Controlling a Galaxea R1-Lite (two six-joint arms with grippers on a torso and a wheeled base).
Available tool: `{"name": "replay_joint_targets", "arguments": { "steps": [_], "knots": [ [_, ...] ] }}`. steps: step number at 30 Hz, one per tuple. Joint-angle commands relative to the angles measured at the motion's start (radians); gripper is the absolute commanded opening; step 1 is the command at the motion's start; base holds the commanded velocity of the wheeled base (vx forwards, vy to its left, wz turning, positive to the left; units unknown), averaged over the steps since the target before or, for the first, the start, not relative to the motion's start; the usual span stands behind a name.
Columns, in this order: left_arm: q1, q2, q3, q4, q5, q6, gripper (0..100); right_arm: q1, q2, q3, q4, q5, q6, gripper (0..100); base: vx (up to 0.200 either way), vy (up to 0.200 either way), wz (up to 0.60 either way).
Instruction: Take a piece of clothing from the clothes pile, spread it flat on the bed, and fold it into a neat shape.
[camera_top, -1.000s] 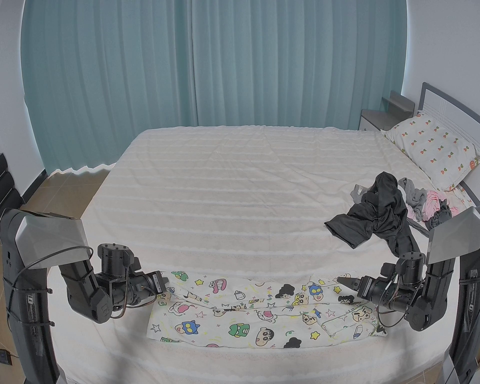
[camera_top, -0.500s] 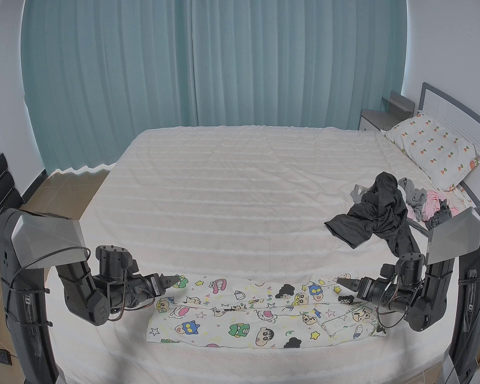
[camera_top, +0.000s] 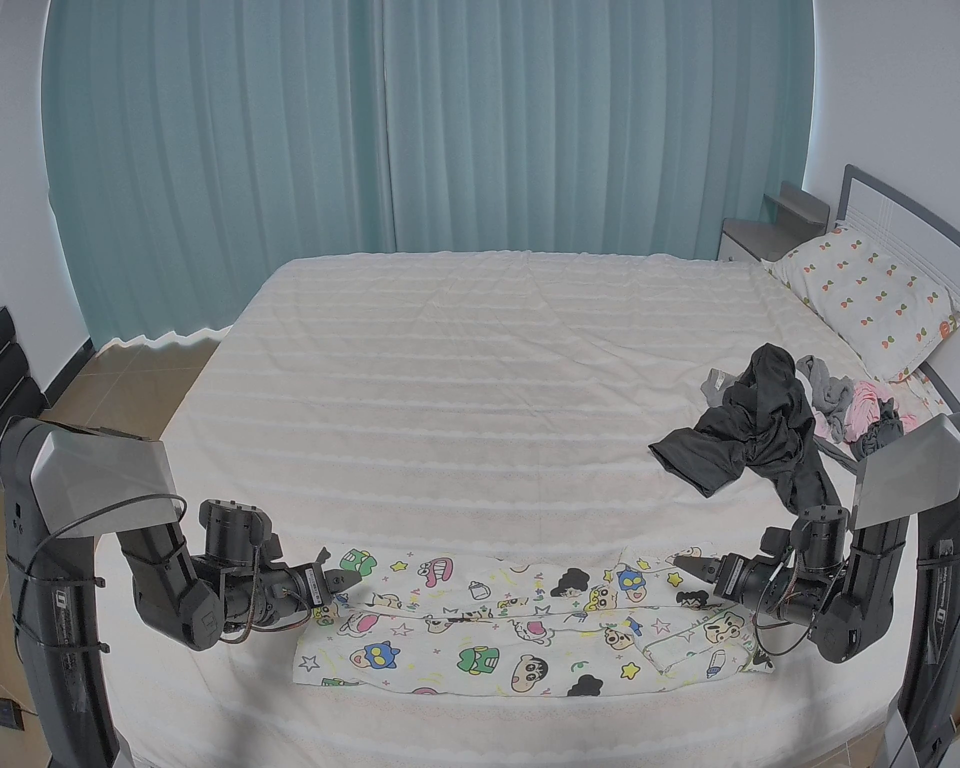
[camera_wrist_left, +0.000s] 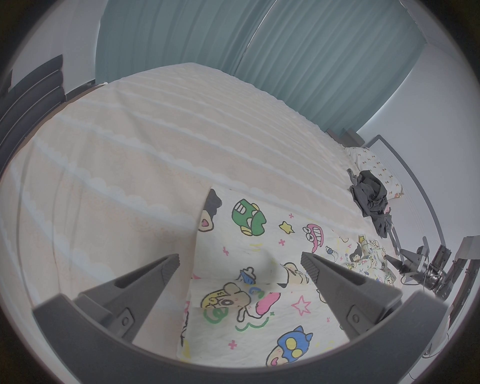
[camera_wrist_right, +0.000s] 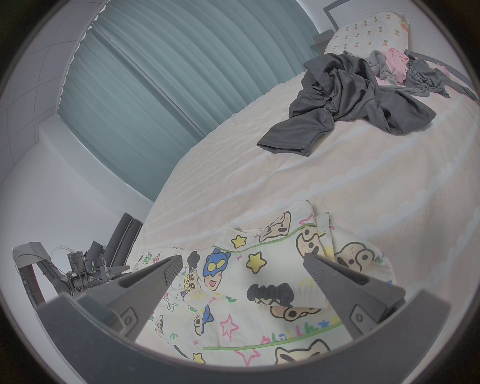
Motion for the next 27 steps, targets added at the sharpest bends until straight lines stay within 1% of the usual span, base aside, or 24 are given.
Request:
{"name": "replay_joint_targets", "arguments": {
  "steps": [1, 7, 11, 16, 27],
  "knots": [
    [-0.009, 0.014, -0.004, 0.003, -0.02, -0.003, 0, 0.0, 0.001, -0.002, -0.001, 0.001, -0.001, 100, 0.0, 0.0, 0.0],
    [-0.005, 0.016, -0.004, -0.001, -0.022, -0.006, 0, 0.0, 0.003, -0.001, 0.001, 0.001, -0.001, 100, 0.0, 0.0, 0.0],
    [0.017, -0.015, -0.003, 0.002, -0.019, -0.008, 0, 0.002, 0.007, -0.002, 0.001, 0.001, -0.001, 100, 0.0, 0.0, 0.0],
    [0.023, -0.042, -0.007, -0.003, -0.015, -0.008, 0, 0.002, 0.009, -0.002, -0.001, 0.001, -0.001, 100, 0.0, 0.0, 0.0],
    [0.015, -0.036, -0.141, -0.023, -0.012, -0.003, 0, 0.008, 0.01, -0.002, 0.001, 0.001, -0.001, 100, 0.0, 0.0, 0.0]
  ]
}}
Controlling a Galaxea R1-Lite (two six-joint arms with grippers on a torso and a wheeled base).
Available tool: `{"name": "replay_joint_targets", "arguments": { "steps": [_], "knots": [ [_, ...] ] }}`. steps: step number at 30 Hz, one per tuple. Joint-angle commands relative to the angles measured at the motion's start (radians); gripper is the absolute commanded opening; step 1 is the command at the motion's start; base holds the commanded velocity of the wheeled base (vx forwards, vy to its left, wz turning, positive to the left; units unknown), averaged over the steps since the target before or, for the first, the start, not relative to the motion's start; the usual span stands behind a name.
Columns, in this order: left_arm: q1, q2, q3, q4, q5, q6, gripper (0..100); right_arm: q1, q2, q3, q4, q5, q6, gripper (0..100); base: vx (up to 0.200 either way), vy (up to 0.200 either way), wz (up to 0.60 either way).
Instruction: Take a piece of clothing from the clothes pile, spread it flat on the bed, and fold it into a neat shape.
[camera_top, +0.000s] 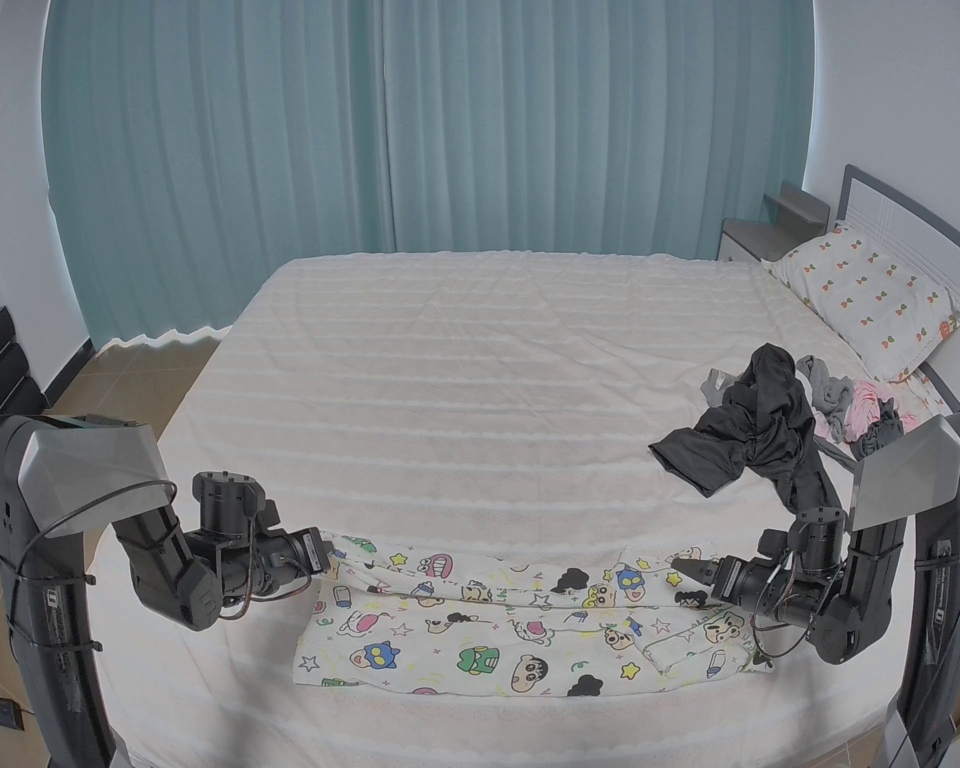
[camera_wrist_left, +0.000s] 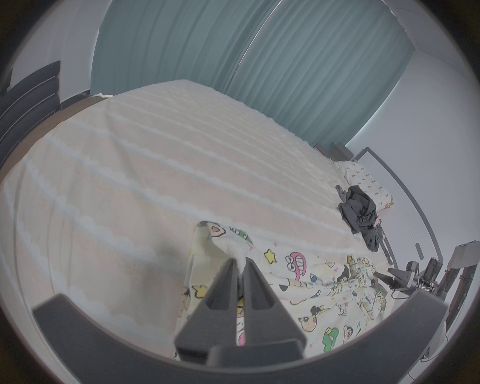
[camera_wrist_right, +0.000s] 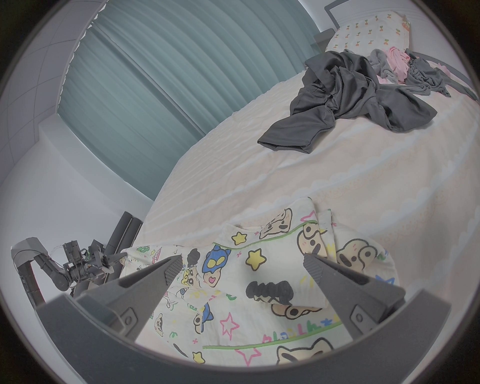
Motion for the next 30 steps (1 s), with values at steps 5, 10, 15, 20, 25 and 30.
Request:
{"name": "replay_joint_targets", "arguments": {
  "steps": [5, 10, 15, 20, 25, 30],
  "knots": [
    [-0.002, 0.0, -0.088, -0.003, -0.002, 0.005, 0, 0.002, 0.014, -0.004, 0.001, 0.0, -0.001, 100, 0.0, 0.0, 0.0],
    [-0.013, 0.0, -0.112, -0.003, -0.002, 0.006, 0, 0.002, 0.018, -0.004, 0.001, 0.0, -0.006, 100, 0.0, 0.0, 0.0],
    [-0.025, 0.002, -0.141, -0.061, -0.002, 0.012, 0, 0.002, 0.031, -0.005, 0.001, -0.001, -0.02, 100, 0.0, 0.0, 0.0],
    [-0.022, 0.003, -0.132, -0.083, -0.002, 0.014, 0, 0.002, 0.031, -0.005, 0.001, 0.0, -0.02, 100, 0.0, 0.0, 0.0],
    [-0.012, 0.032, -0.063, -0.118, -0.002, 0.084, 0, 0.002, 0.031, -0.004, 0.001, 0.0, -0.02, 100, 0.0, 0.0, 0.0],
    [-0.005, 0.031, 0.053, -0.192, -0.009, 0.123, 0, 0.001, 0.038, -0.005, 0.001, 0.0, -0.02, 100, 0.0, 0.0, 0.0]
  ]
}}
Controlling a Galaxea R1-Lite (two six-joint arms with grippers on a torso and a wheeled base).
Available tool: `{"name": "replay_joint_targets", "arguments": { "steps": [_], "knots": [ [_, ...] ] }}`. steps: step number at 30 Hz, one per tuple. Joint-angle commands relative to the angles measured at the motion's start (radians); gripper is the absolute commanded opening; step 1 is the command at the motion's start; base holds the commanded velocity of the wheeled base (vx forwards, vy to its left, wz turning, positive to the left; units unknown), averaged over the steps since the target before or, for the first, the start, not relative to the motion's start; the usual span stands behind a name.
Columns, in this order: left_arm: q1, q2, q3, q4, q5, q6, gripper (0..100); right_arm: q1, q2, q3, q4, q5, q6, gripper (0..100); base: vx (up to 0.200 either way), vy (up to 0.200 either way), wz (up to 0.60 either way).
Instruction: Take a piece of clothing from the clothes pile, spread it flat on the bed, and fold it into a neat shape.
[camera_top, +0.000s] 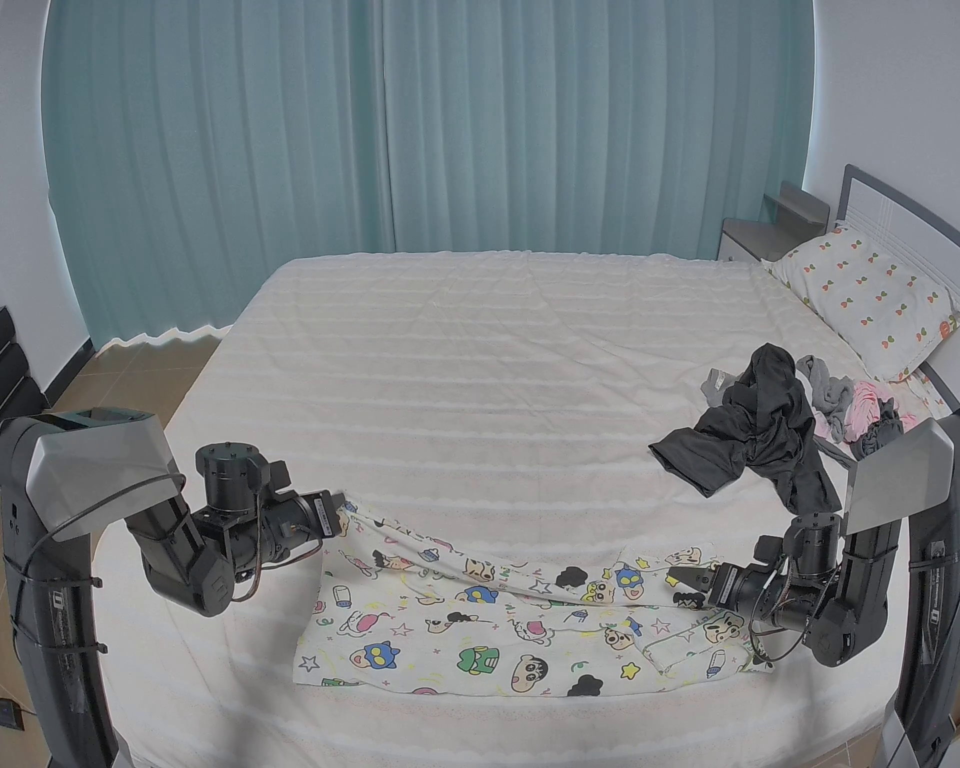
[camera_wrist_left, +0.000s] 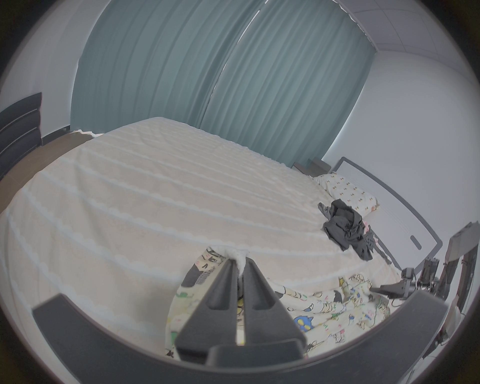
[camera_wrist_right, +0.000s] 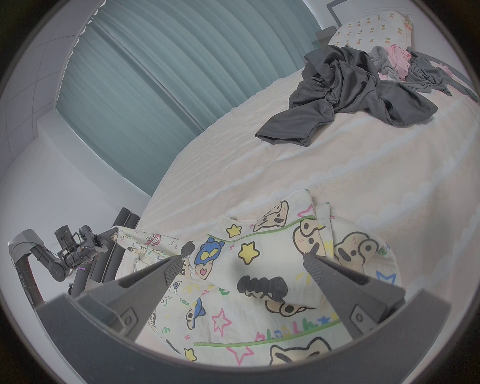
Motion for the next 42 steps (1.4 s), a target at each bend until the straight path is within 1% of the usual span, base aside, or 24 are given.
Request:
{"name": "replay_joint_targets", "arguments": {
  "steps": [1, 8, 11, 16, 22, 33, 34, 38, 41, 42],
  "knots": [
    [0.009, 0.01, 0.105, -0.05, -0.004, 0.035, 0, 0.001, 0.009, -0.001, 0.0, 0.001, 0.0, 100, 0.0, 0.0, 0.0],
    [0.03, 0.021, 0.22, -0.061, -0.009, 0.087, 0, 0.001, 0.009, -0.001, 0.0, -0.001, -0.001, 100, 0.0, 0.0, 0.0],
    [0.03, 0.051, 0.245, -0.076, -0.007, 0.104, 0, 0.001, 0.01, -0.001, 0.0, 0.001, -0.001, 100, 0.0, 0.0, 0.0],
    [0.026, 0.134, 0.295, -0.162, -0.001, 0.159, 0, 0.007, 0.009, 0.001, 0.0, 0.001, -0.001, 100, 0.0, 0.0, 0.0],
    [0.017, 0.172, 0.317, -0.176, 0.002, 0.196, 0, 0.008, 0.009, 0.004, 0.0, 0.001, -0.001, 100, 0.0, 0.0, 0.0],
    [0.01, 0.172, 0.318, -0.166, 0.008, 0.203, 0, 0.008, 0.01, 0.007, 0.006, 0.001, -0.017, 100, 0.0, 0.0, 0.0],
    [0.01, 0.172, 0.318, -0.166, 0.01, 0.203, 100, 0.008, 0.01, 0.008, 0.006, -0.001, -0.017, 100, 0.0, 0.0, 0.0],
    [0.015, 0.172, 0.328, -0.174, 0.036, 0.197, 100, 0.008, 0.009, 0.01, 0.006, 0.001, -0.017, 100, 0.0, 0.0, 0.0],
    [0.027, 0.169, 0.343, -0.176, 0.039, 0.196, 100, 0.008, 0.007, 0.013, 0.004, 0.001, -0.017, 100, 0.0, 0.0, 0.0],
    [0.05, 0.154, 0.364, -0.176, 0.034, 0.194, 100, 0.008, 0.006, 0.015, 0.003, 0.001, -0.017, 100, 0.0, 0.0, 0.0]
  ]
}}
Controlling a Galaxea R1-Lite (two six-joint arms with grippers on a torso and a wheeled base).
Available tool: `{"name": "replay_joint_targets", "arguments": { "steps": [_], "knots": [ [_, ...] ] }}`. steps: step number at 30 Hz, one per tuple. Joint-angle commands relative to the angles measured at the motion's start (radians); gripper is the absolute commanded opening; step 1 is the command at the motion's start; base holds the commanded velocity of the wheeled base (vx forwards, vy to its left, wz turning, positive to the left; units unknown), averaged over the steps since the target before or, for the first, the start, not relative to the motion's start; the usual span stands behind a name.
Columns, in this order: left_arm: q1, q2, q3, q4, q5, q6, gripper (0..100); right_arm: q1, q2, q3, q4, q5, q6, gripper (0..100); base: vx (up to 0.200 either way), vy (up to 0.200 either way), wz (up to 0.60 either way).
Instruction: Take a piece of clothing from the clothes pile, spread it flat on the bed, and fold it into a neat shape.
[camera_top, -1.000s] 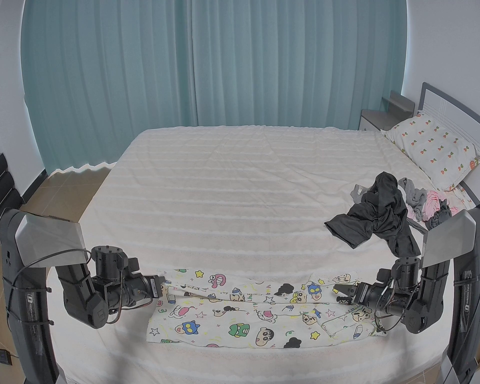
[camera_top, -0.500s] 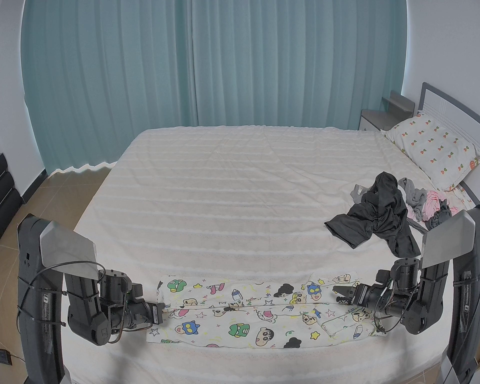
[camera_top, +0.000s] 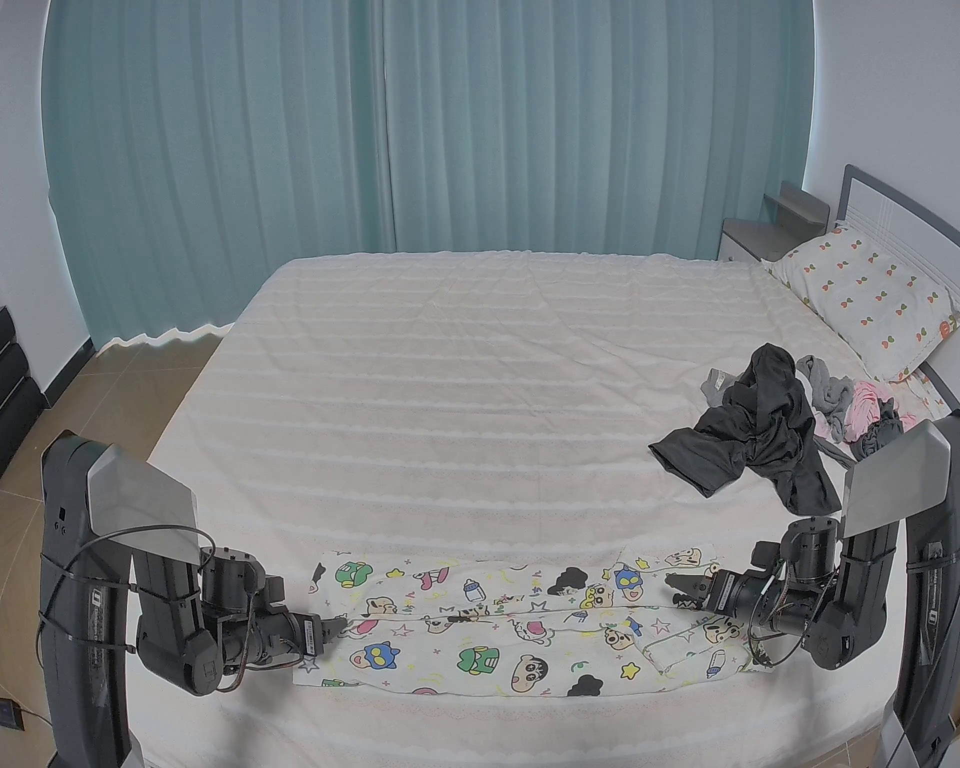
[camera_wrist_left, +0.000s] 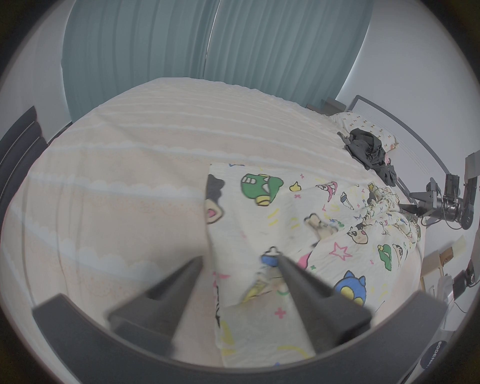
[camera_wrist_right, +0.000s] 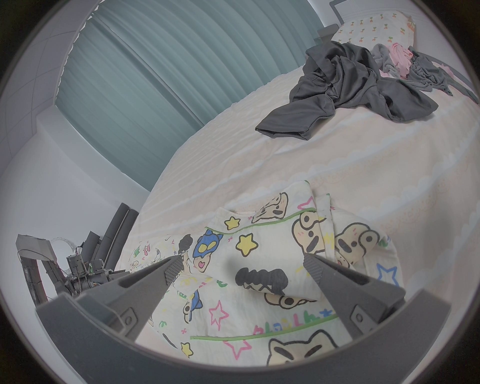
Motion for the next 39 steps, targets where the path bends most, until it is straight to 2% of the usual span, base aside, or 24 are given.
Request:
{"name": "replay_joint_targets", "arguments": {
  "steps": [1, 4, 7, 10, 17, 20, 24, 27, 35, 38, 39],
  "knots": [
    [0.054, -0.034, 0.04, -0.003, -0.009, -0.004, 100, 0.0, -0.006, 0.003, -0.003, -0.001, 0.0, 100, 0.0, 0.0, 0.0],
    [0.092, -0.061, 0.049, -0.001, -0.02, -0.027, 100, -0.003, -0.012, 0.005, -0.005, -0.001, 0.0, 100, 0.0, 0.0, 0.0],
    [0.102, -0.12, 0.048, 0.005, -0.03, -0.145, 100, -0.006, -0.043, 0.012, -0.018, -0.002, -0.006, 100, 0.0, 0.0, 0.0],
    [0.077, -0.147, 0.029, 0.036, -0.012, -0.232, 100, -0.003, -0.082, 0.051, -0.047, -0.002, -0.016, 100, 0.0, 0.0, 0.0],
    [0.003, -0.117, -0.024, 0.09, 0.014, -0.238, 100, 0.003, -0.102, 0.069, -0.044, -0.001, -0.037, 100, 0.0, 0.0, 0.0],
    [-0.044, -0.069, -0.083, 0.131, 0.063, -0.235, 100, 0.003, -0.102, 0.069, -0.046, -0.002, -0.043, 100, 0.0, 0.0, 0.0],
    [-0.078, -0.032, -0.166, 0.226, 0.167, -0.211, 100, 0.003, -0.109, 0.071, -0.046, -0.002, -0.043, 100, 0.0, 0.0, 0.0],
    [-0.089, -0.037, -0.195, 0.292, 0.186, -0.203, 100, 0.003, -0.109, 0.069, -0.046, -0.002, -0.043, 100, 0.0, 0.0, 0.0],
    [-0.165, -0.034, -0.204, 0.303, 0.218, -0.205, 100, 0.002, -0.11, 0.071, -0.046, -0.002, -0.045, 100, 0.0, 0.0, 0.0],
    [-0.188, -0.035, -0.225, 0.347, 0.229, -0.205, 100, 0.002, -0.109, 0.071, -0.046, -0.002, -0.045, 100, 0.0, 0.0, 0.0],
    [-0.19, -0.037, -0.233, 0.379, 0.244, -0.203, 0, 0.002, -0.109, 0.069, -0.046, -0.002, -0.045, 100, 0.0, 0.0, 0.0]
  ]
}}
